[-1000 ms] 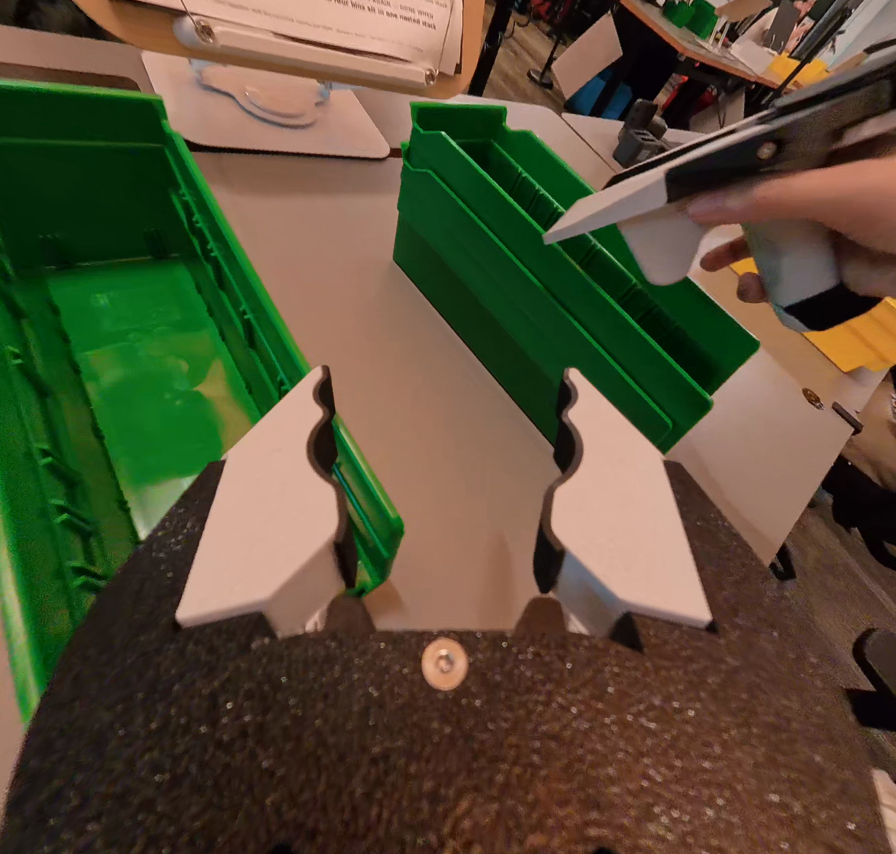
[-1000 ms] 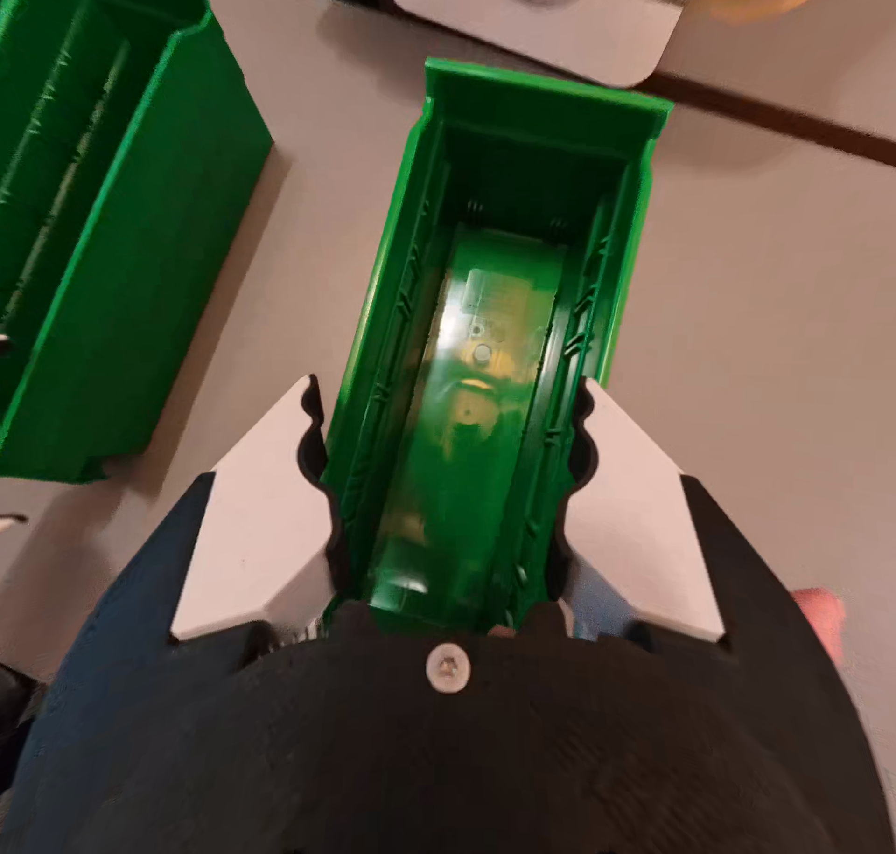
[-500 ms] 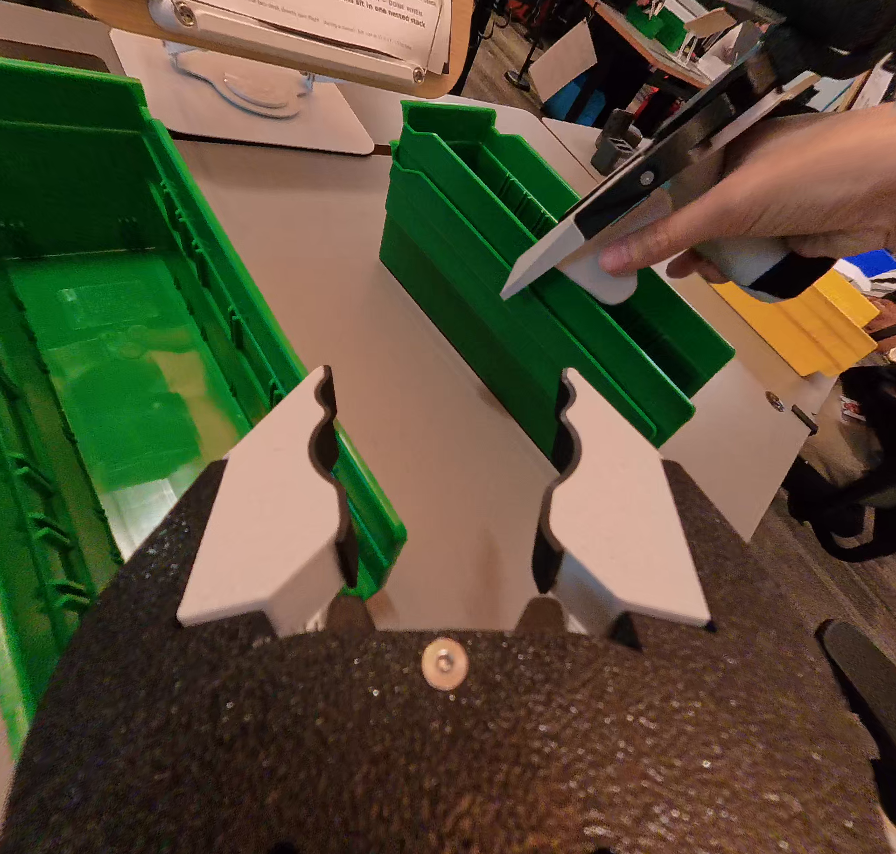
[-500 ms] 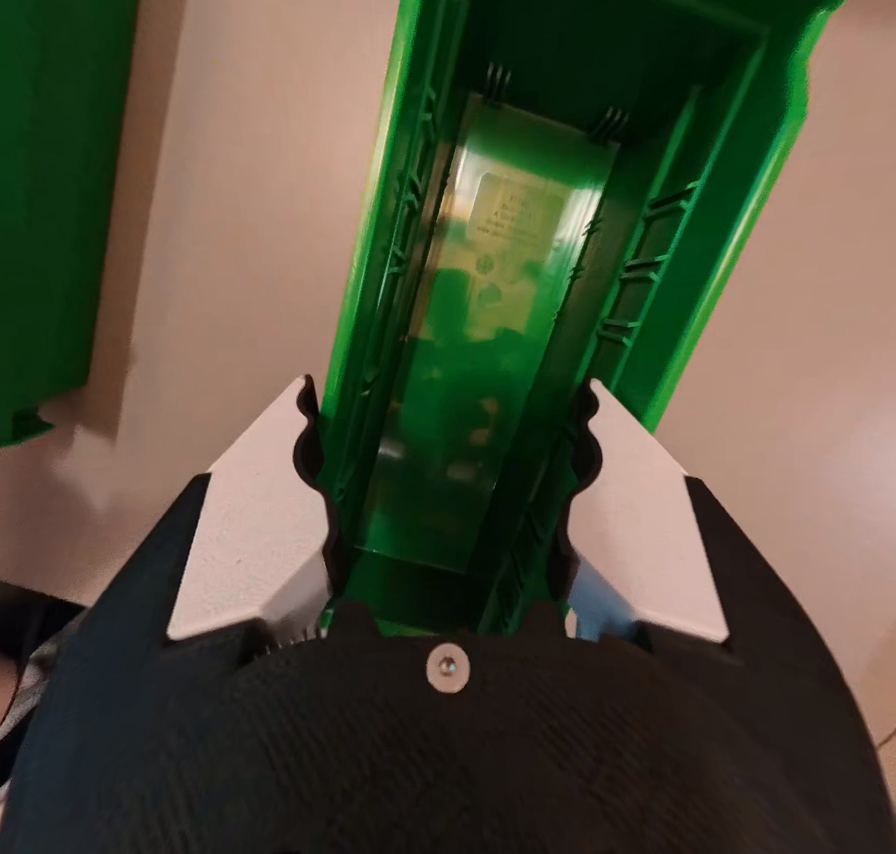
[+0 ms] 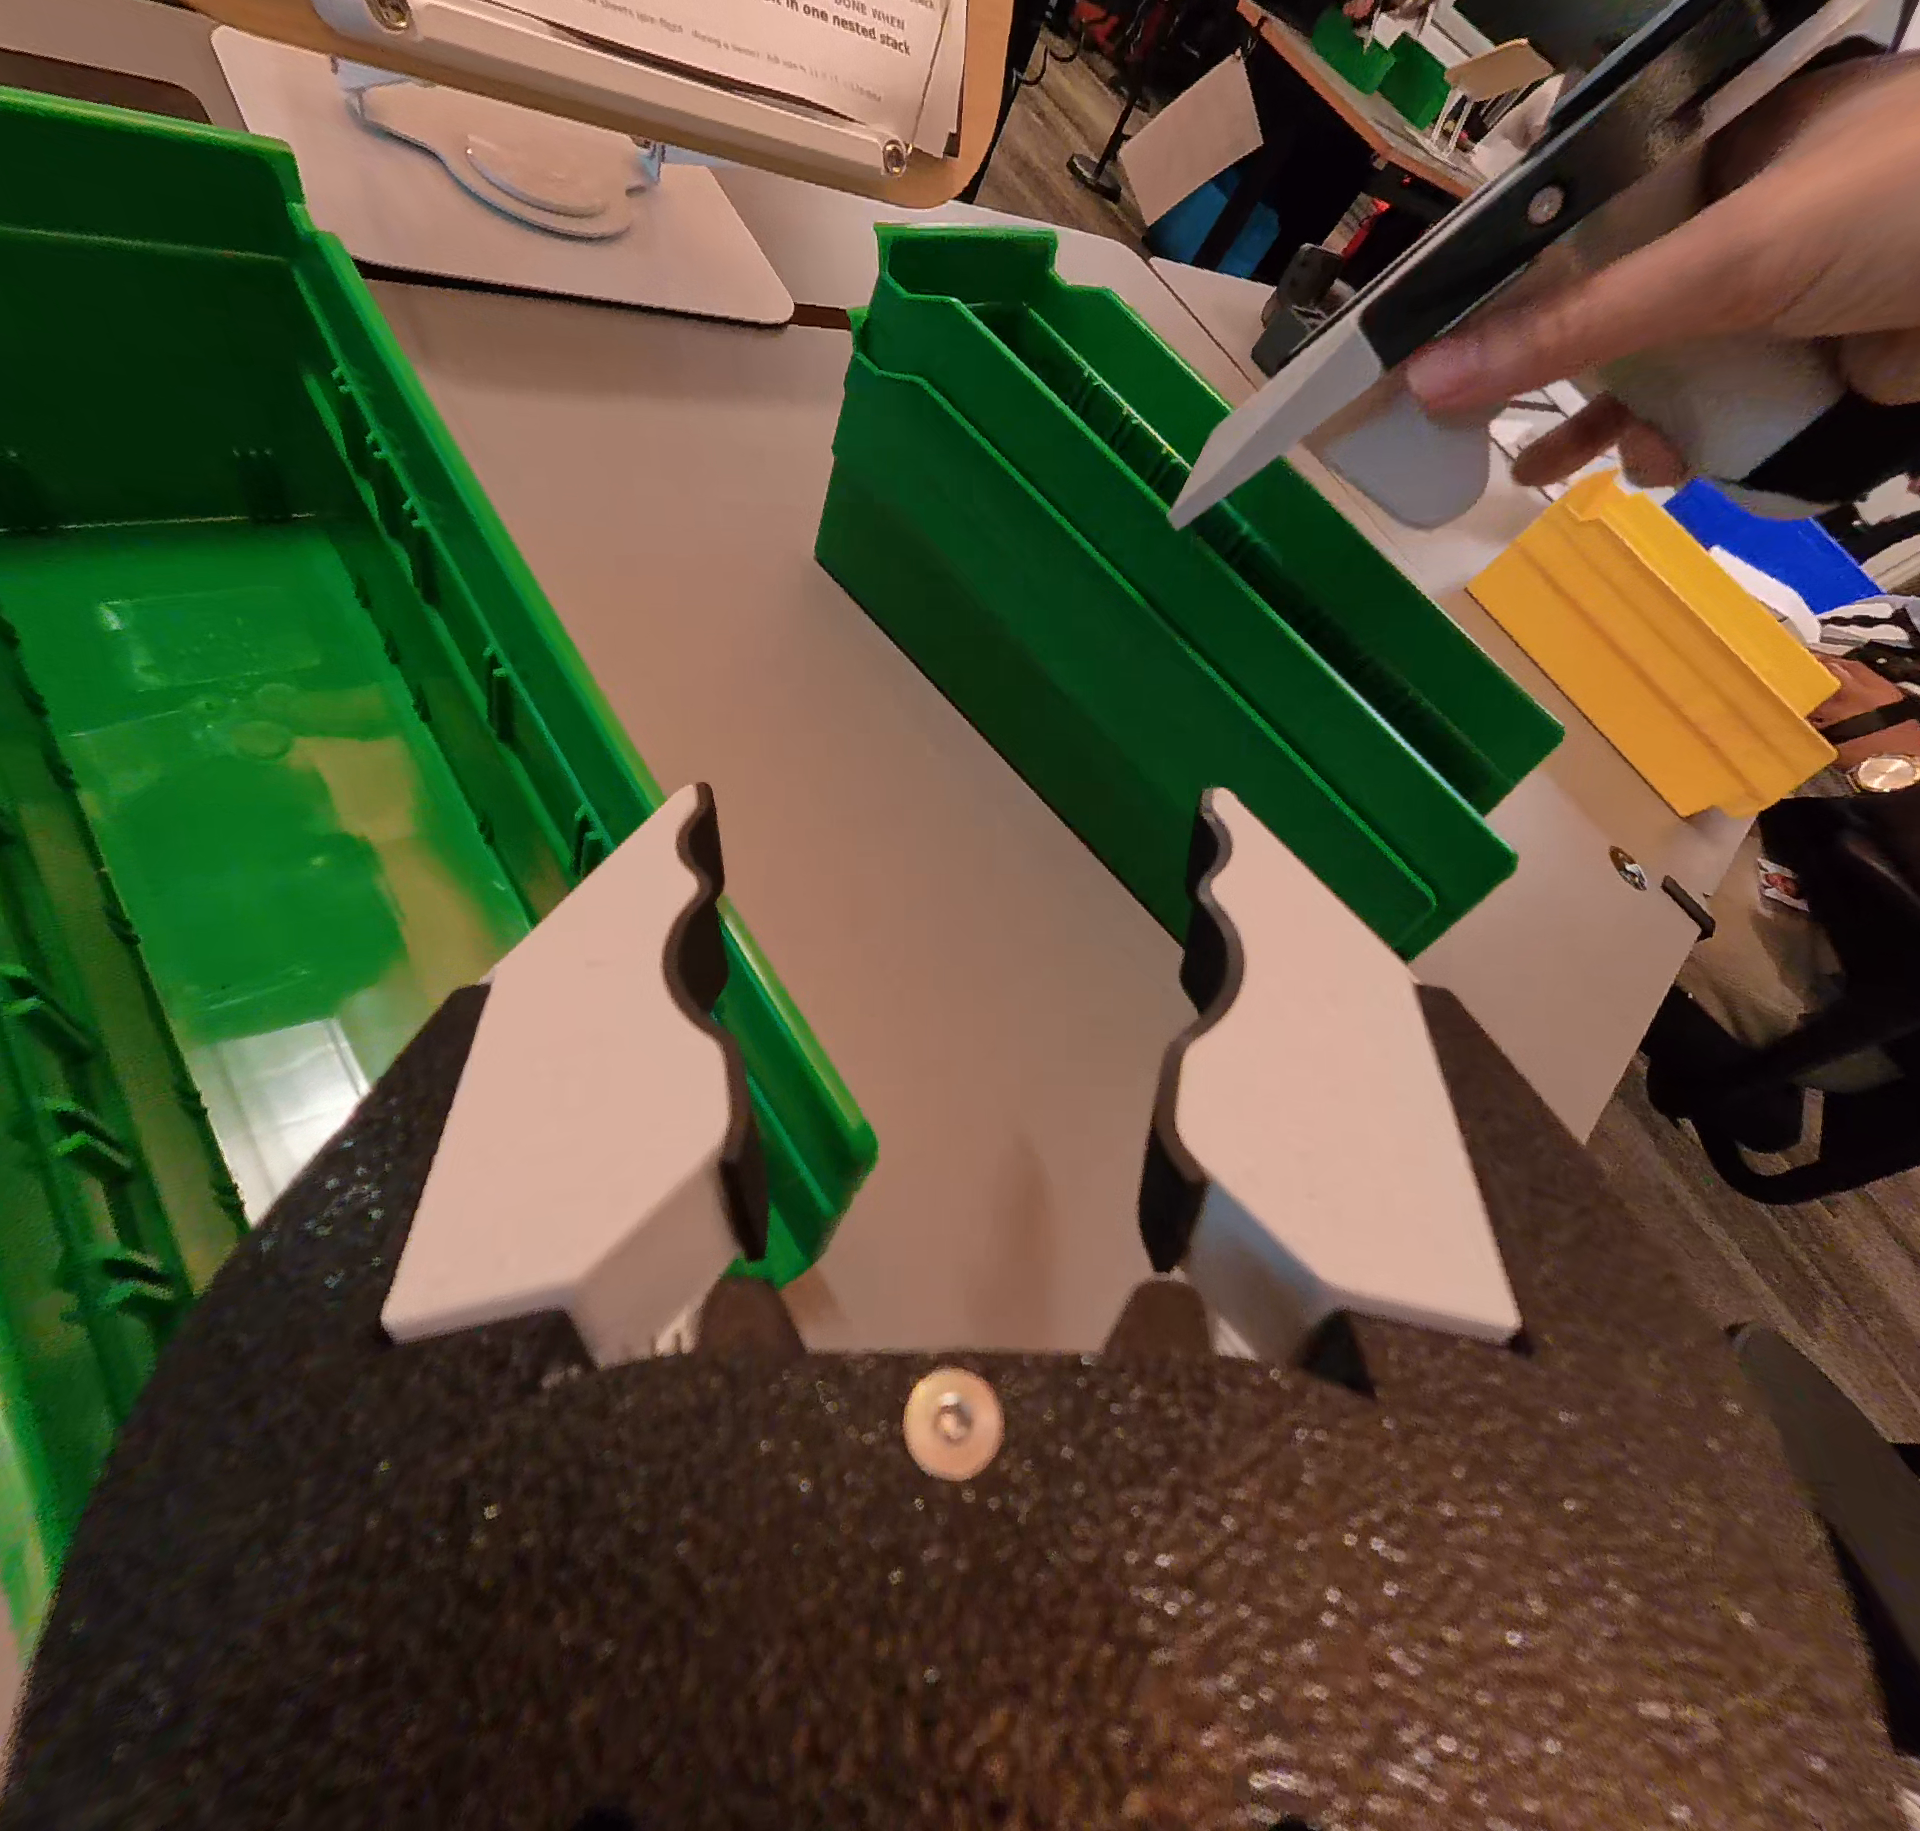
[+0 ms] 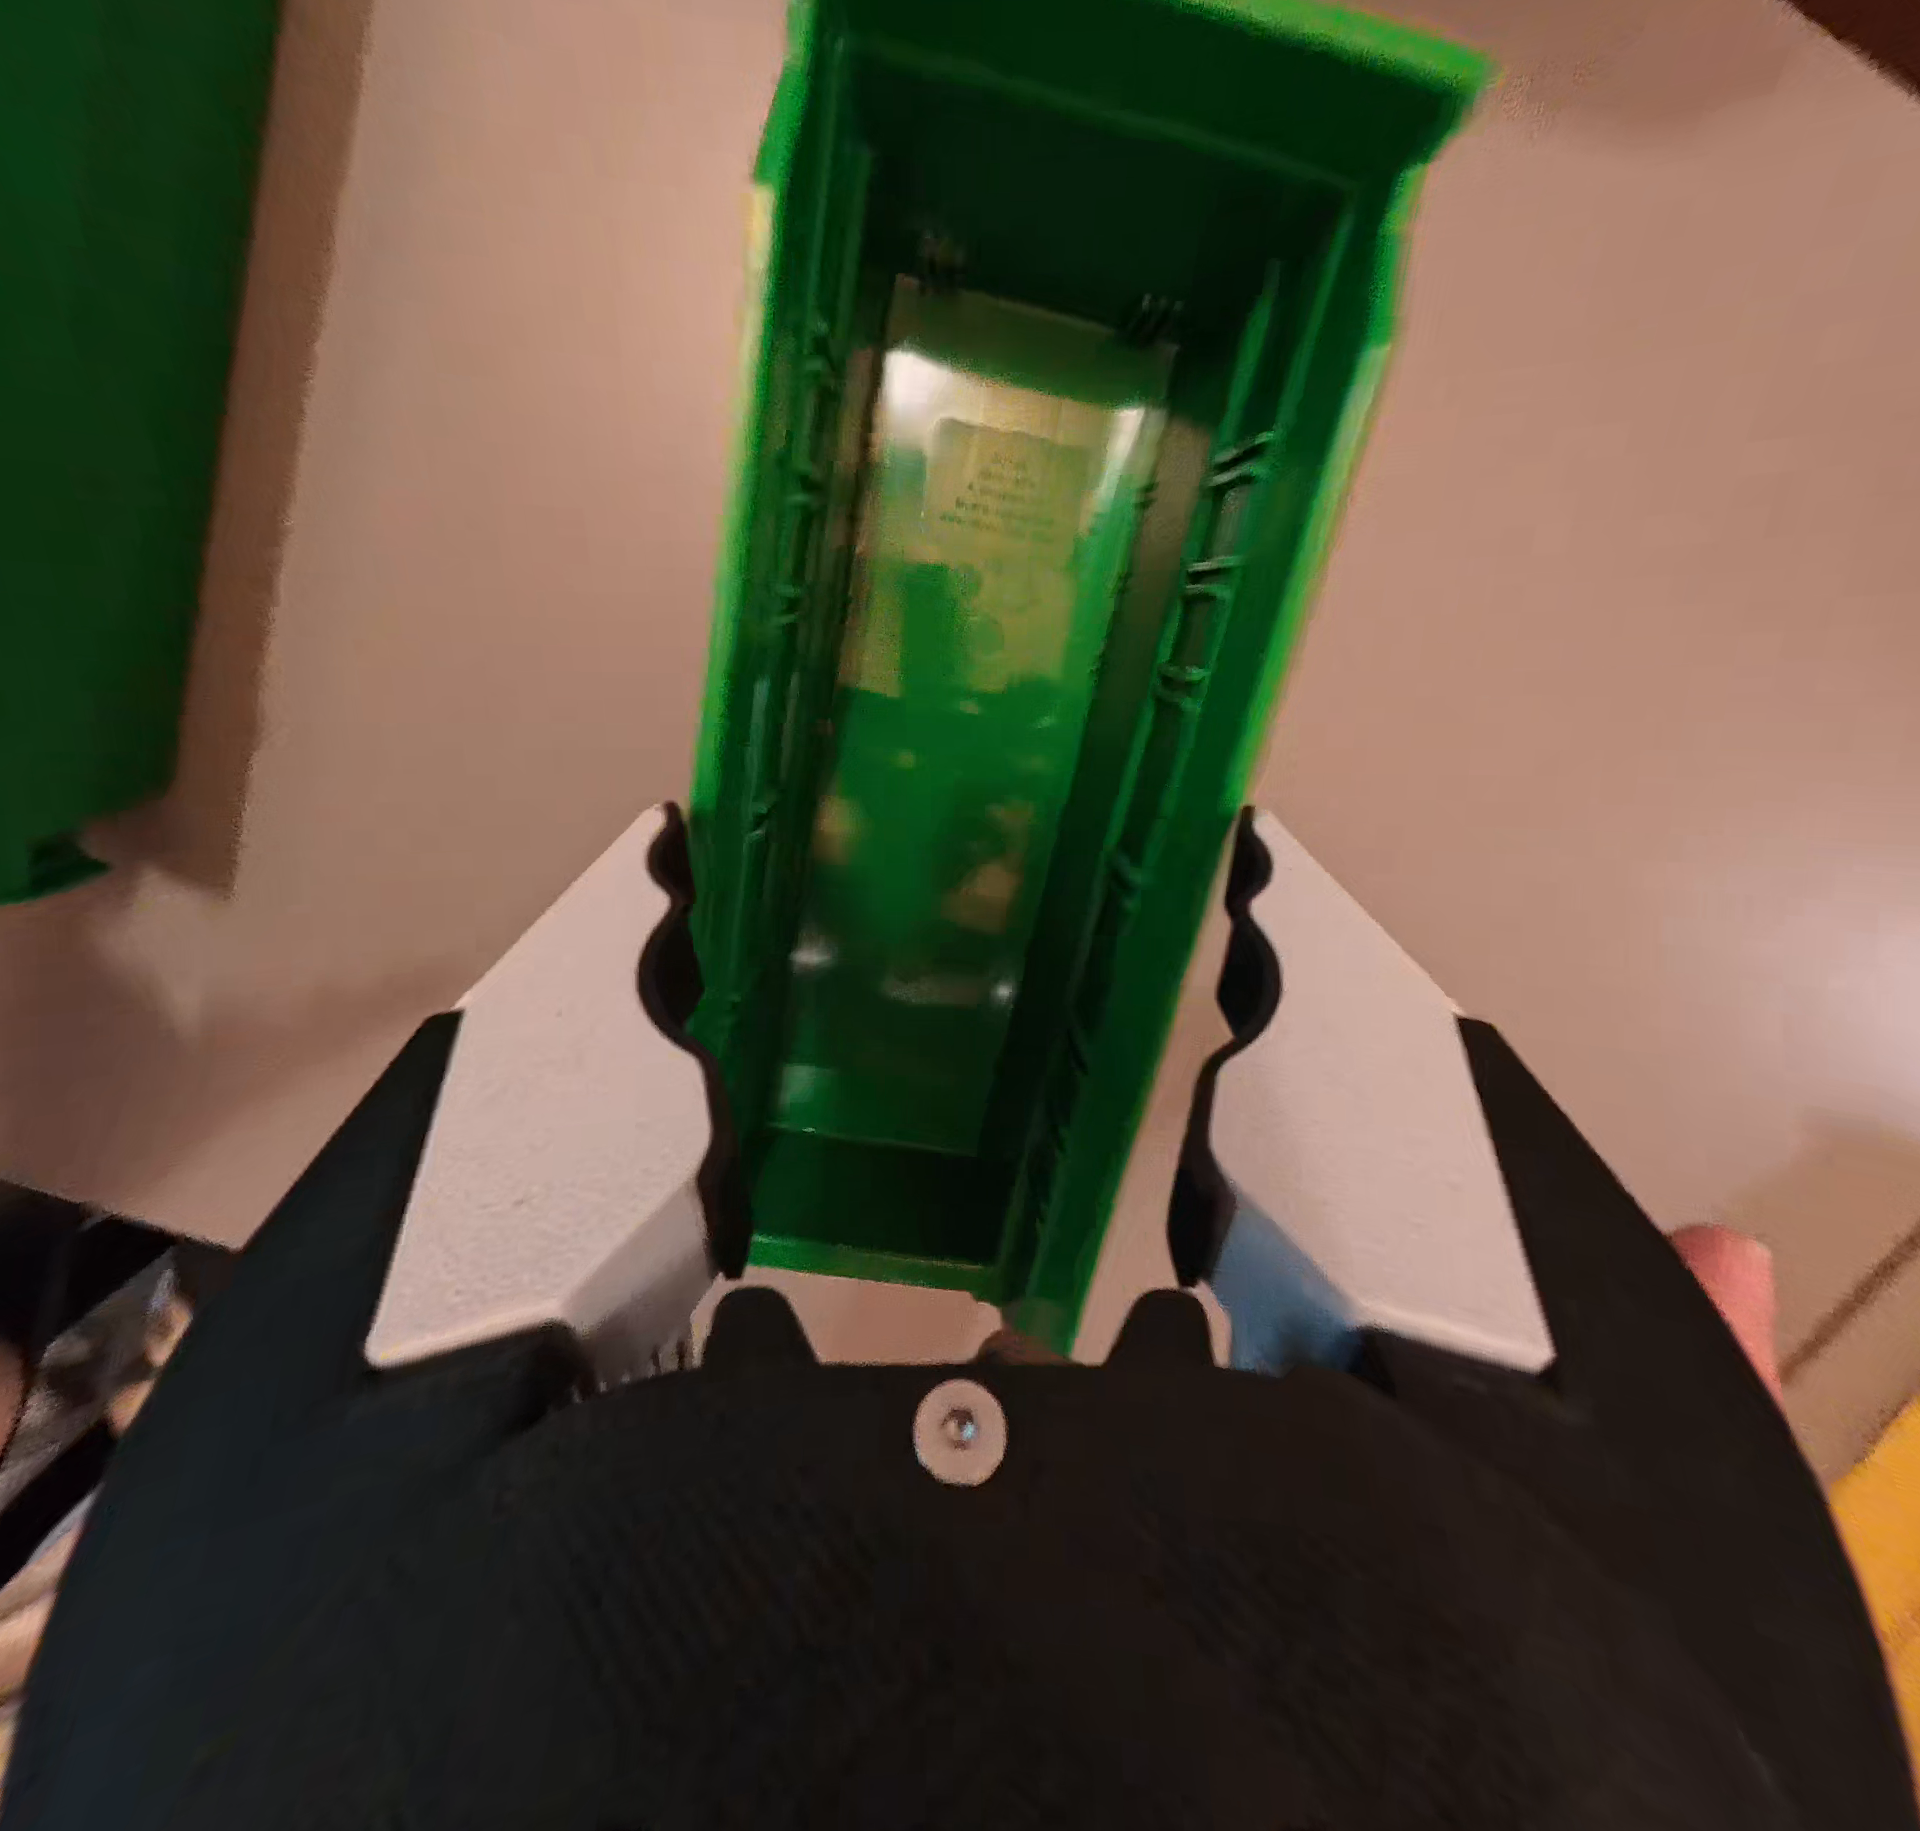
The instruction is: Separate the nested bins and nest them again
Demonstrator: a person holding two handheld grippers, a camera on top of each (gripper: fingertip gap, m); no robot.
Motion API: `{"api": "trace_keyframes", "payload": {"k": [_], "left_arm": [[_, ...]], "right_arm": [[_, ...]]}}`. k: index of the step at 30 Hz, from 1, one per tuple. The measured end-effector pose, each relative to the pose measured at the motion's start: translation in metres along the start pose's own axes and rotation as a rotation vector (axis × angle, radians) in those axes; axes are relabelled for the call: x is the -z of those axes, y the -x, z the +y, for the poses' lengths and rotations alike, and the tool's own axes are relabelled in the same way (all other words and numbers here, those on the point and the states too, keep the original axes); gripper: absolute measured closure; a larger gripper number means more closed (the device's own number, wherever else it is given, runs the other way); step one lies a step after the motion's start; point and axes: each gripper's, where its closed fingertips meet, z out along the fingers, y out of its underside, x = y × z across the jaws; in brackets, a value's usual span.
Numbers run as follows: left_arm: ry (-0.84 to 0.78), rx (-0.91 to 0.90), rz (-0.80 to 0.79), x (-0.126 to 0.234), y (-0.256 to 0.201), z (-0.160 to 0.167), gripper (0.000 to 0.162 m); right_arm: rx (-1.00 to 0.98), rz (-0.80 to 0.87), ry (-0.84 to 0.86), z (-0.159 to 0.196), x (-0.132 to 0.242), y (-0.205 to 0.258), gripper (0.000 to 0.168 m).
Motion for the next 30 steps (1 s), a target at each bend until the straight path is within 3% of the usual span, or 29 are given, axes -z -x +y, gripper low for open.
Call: {"api": "trace_keyframes", "payload": {"k": [3,6,9,13,18,20,22,24,26,30], "left_arm": [[0.013,0.007,0.007,-0.002,-0.001,0.003,0.074],[0.018,0.006,0.013,-0.003,-0.003,0.004,0.074],[0.025,0.001,0.012,-0.005,-0.004,0.005,0.074],[0.049,0.019,0.046,-0.009,-0.009,0.01,0.074],[0.057,0.018,0.044,-0.011,-0.01,0.012,0.074],[0.054,0.016,0.042,-0.01,-0.009,0.011,0.074],[0.047,0.022,0.039,-0.01,-0.008,0.01,0.074],[0.042,0.026,0.04,-0.01,-0.006,0.009,0.074],[0.041,0.028,0.045,-0.011,-0.006,0.009,0.074],[0.048,0.023,0.044,-0.01,-0.007,0.01,0.075]], "right_arm": [[-0.024,0.096,0.011,0.003,-0.001,-0.023,0.025],[-0.081,-0.039,0.005,0.006,-0.006,-0.012,0.042],[-0.117,-0.072,-0.007,0.009,-0.01,-0.015,0.033],[-0.154,-0.204,-0.014,0.009,-0.011,0.001,0.06],[-0.153,-0.214,-0.007,0.01,-0.011,0.002,0.06],[-0.123,-0.236,0.036,0.018,-0.011,0.006,0.048],[-0.098,-0.19,0.062,0.023,-0.016,0.002,0.047],[-0.099,-0.151,0.073,0.025,-0.025,-0.002,0.027],[-0.098,-0.205,0.074,0.023,-0.03,0.01,0.041],[-0.082,-0.159,0.092,0.022,-0.032,0.009,0.041]]}}
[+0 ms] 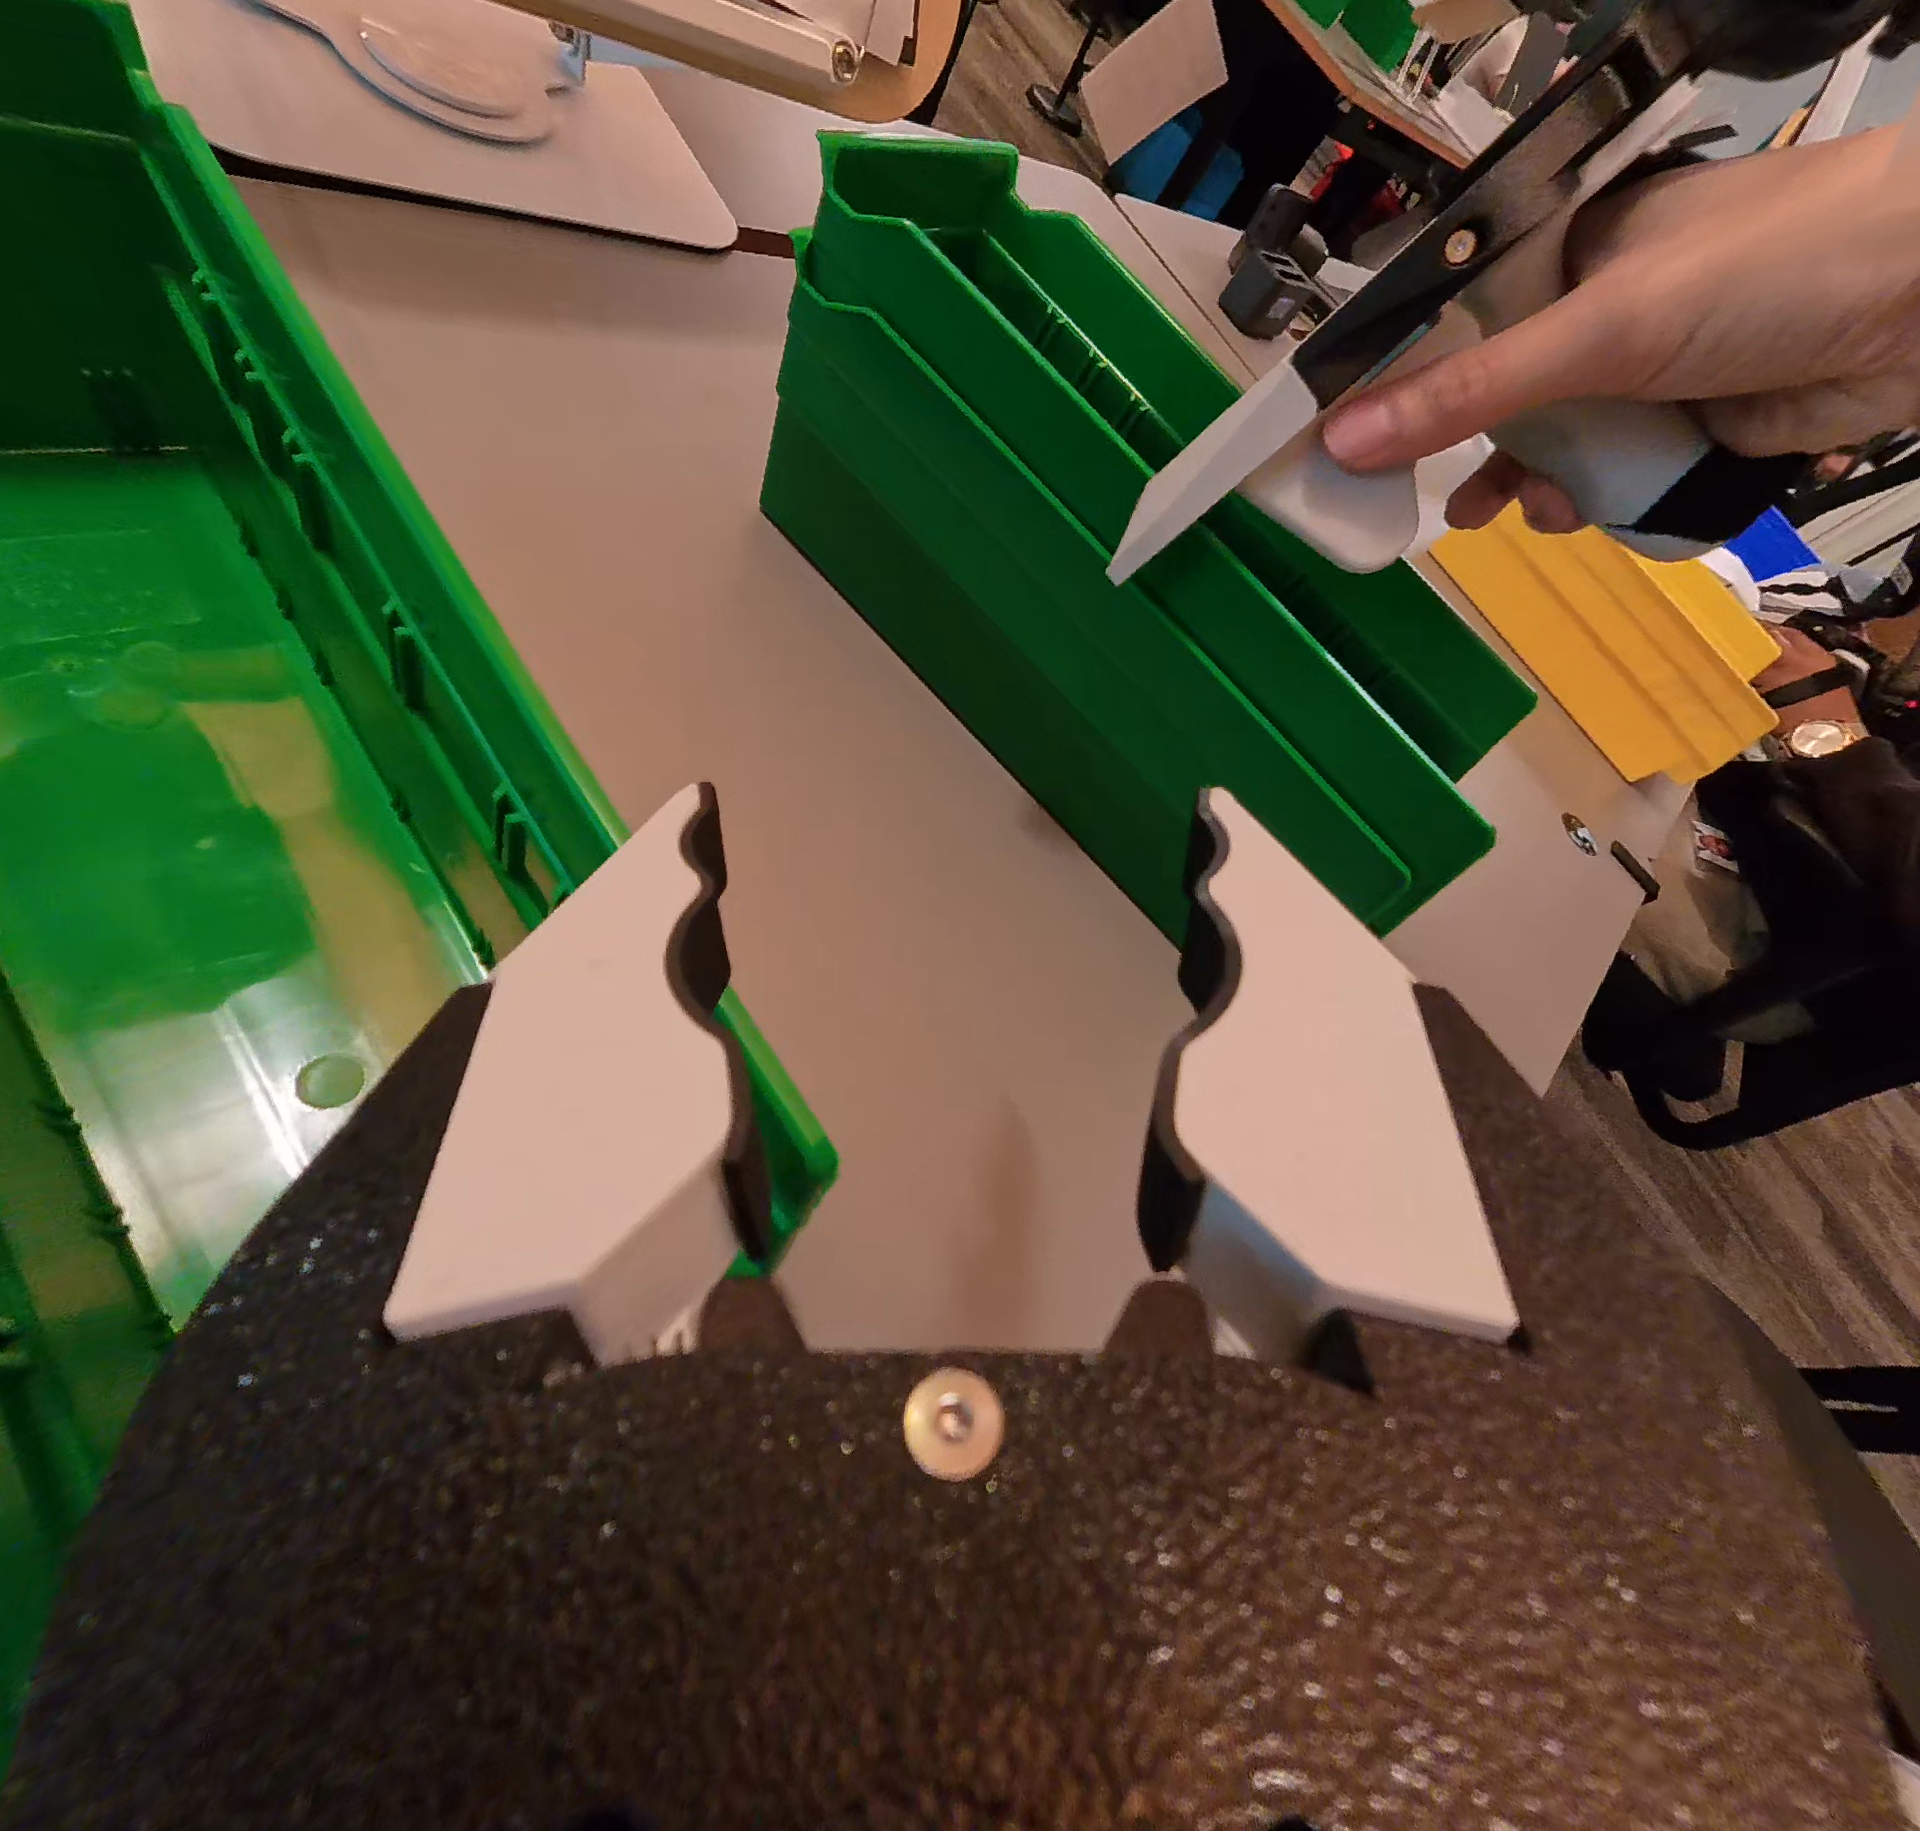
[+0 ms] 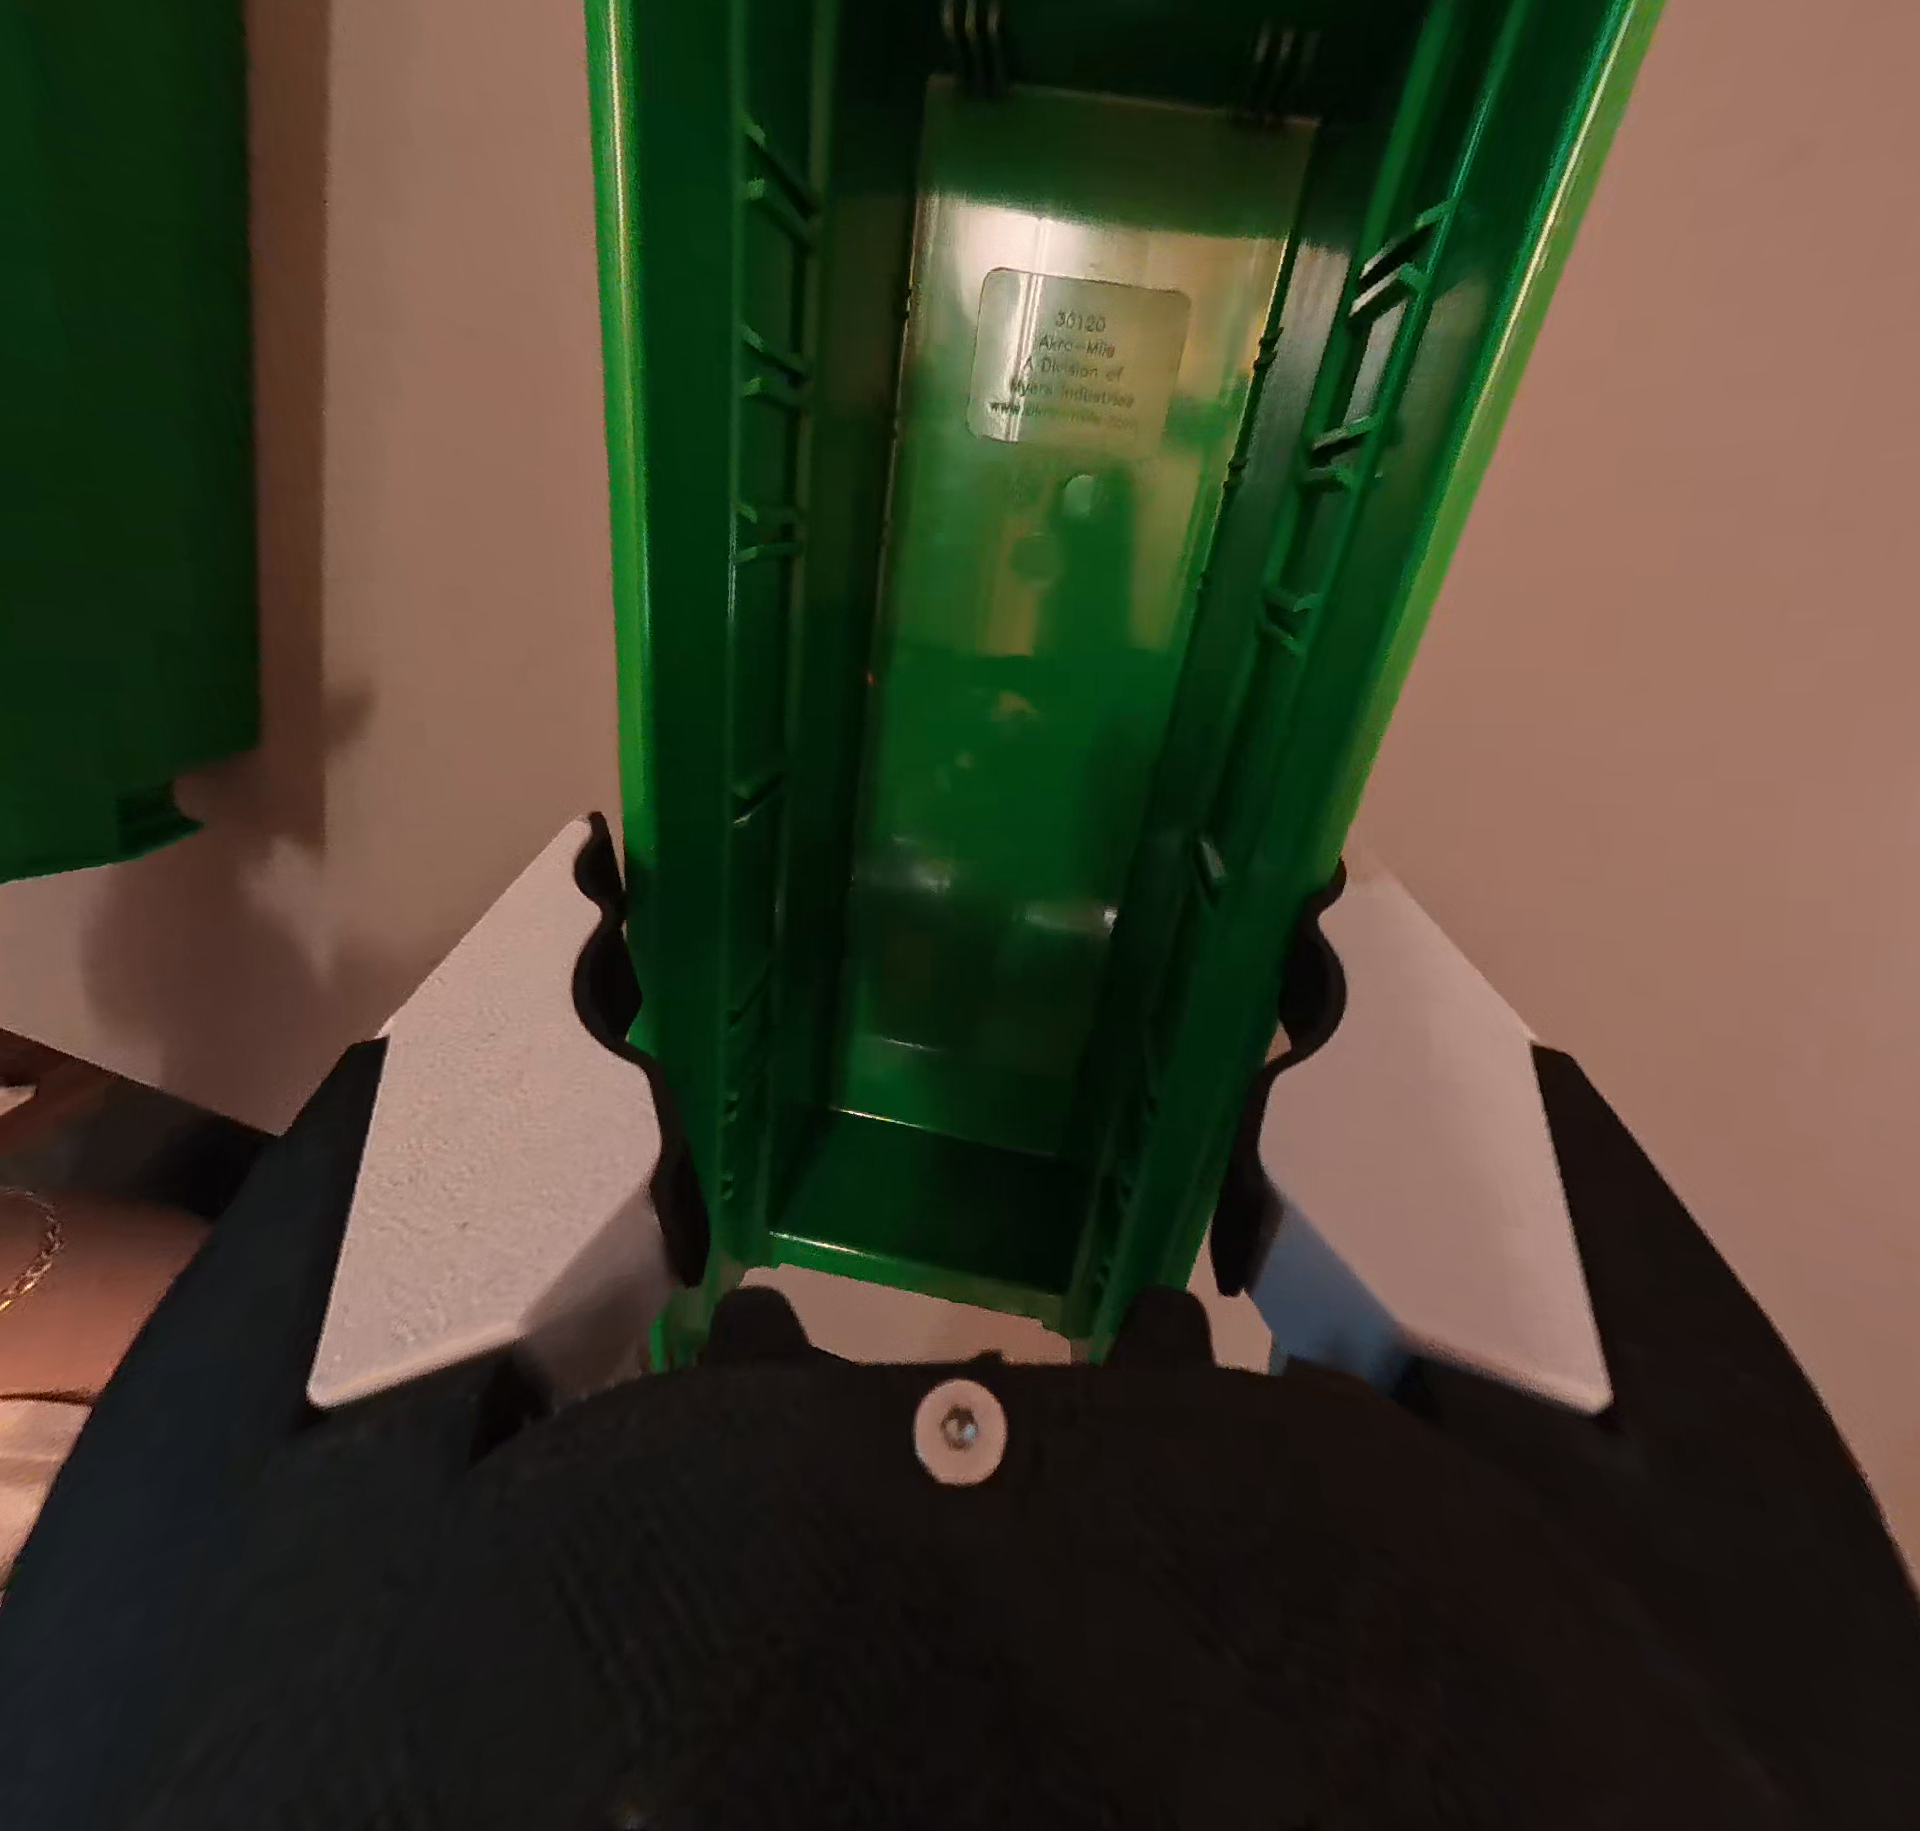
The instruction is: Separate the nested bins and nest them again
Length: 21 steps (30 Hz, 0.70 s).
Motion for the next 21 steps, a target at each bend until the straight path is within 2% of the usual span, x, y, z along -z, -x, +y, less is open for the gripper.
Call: {"api": "trace_keyframes", "payload": {"k": [6,12,21], "left_arm": [[0.001,0.004,0.005,0.0,-0.001,0.0,0.075],[0.001,-0.005,0.014,0.0,-0.006,0.0,0.075],[0.009,-0.008,0.019,-0.002,-0.008,0.001,0.074]], "right_arm": [[0.064,0.049,-0.012,0.001,-0.001,-0.003,0.039],[0.036,0.051,0.033,0.003,0.001,-0.001,0.054],[-0.042,-0.06,0.057,0.004,0.015,0.009,0.061]]}}
